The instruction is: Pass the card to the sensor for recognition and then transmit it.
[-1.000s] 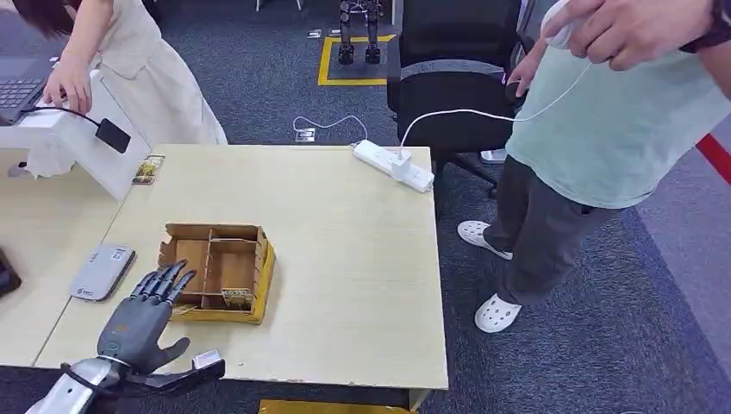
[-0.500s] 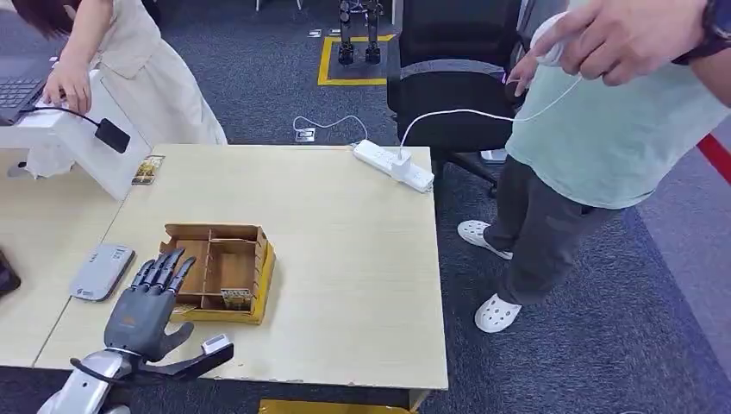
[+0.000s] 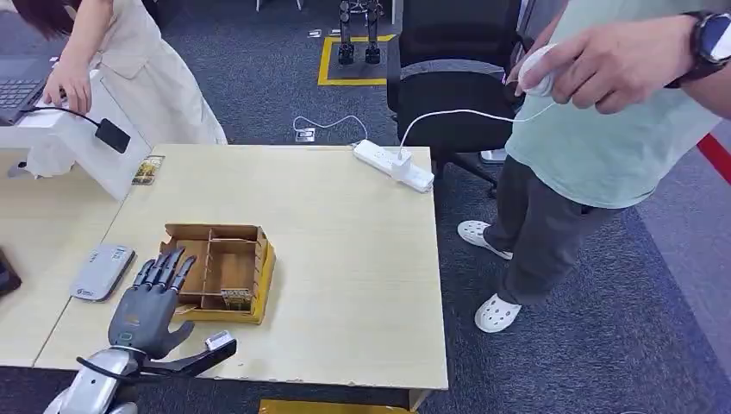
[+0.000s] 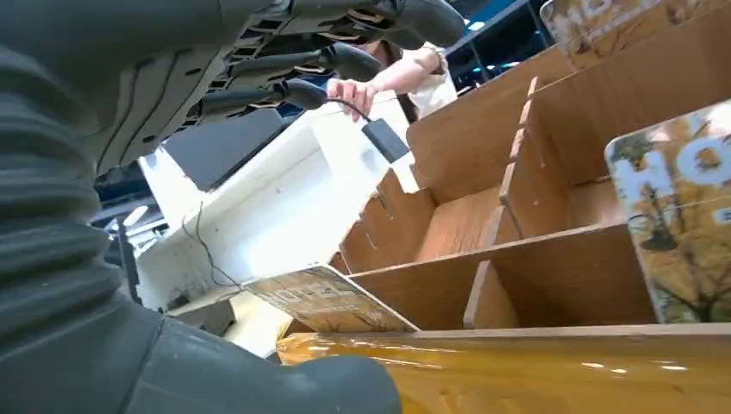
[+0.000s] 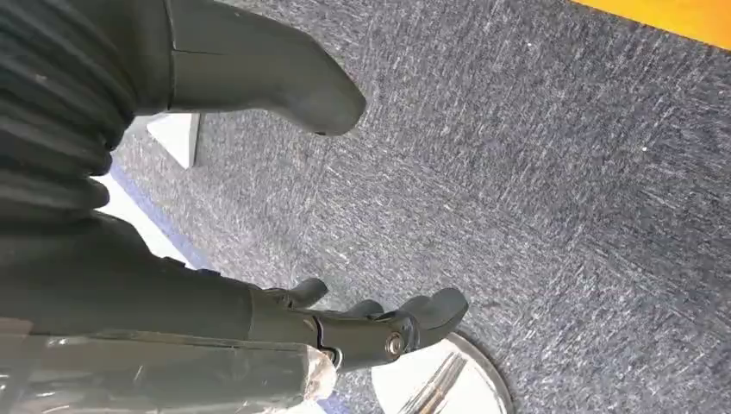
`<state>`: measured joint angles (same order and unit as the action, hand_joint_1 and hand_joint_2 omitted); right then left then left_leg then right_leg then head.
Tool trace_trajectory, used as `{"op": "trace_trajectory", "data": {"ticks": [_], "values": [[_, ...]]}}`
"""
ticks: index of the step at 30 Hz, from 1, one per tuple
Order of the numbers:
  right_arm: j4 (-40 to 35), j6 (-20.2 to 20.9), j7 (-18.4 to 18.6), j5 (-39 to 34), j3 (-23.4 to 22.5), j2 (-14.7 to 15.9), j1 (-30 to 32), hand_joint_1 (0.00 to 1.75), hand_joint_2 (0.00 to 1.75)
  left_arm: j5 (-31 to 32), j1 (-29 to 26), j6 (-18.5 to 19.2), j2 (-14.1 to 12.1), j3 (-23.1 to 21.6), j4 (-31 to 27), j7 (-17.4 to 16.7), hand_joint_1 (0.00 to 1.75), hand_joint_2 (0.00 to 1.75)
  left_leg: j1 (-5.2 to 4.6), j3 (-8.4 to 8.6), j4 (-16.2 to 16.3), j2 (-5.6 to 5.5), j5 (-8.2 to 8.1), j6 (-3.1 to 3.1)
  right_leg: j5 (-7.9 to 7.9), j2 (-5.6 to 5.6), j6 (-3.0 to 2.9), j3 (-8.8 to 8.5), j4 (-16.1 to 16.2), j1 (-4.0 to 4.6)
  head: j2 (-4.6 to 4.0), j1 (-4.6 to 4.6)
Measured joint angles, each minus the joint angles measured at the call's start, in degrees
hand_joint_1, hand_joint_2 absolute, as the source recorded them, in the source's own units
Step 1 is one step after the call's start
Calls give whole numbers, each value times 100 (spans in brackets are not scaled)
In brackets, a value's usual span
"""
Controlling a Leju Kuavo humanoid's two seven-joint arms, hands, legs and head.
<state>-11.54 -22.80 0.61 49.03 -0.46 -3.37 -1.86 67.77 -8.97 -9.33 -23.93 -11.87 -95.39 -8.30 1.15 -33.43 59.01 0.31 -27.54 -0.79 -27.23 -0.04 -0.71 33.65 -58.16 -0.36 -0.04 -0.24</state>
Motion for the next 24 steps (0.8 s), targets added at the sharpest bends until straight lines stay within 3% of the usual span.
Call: {"op": "trace_trajectory", "data": {"ticks": [3,17,24], "values": [[0,-7,-11,22,-11,0,2,0,175,147,60,-48,66,131,129,-142,0,175,0,0,0,0,0,0,0,0,0,0,0,0,0,0],[2,-44,-79,68,-105,-2,30,0,175,346,150,-116,175,492,584,-129,0,175,0,0,0,1,0,0,0,1,0,0,0,0,0,-2],[2,-55,-94,70,-138,-2,35,0,175,263,198,-103,197,582,676,60,0,175,0,0,0,1,0,0,0,1,-1,0,0,0,0,-4]]}}
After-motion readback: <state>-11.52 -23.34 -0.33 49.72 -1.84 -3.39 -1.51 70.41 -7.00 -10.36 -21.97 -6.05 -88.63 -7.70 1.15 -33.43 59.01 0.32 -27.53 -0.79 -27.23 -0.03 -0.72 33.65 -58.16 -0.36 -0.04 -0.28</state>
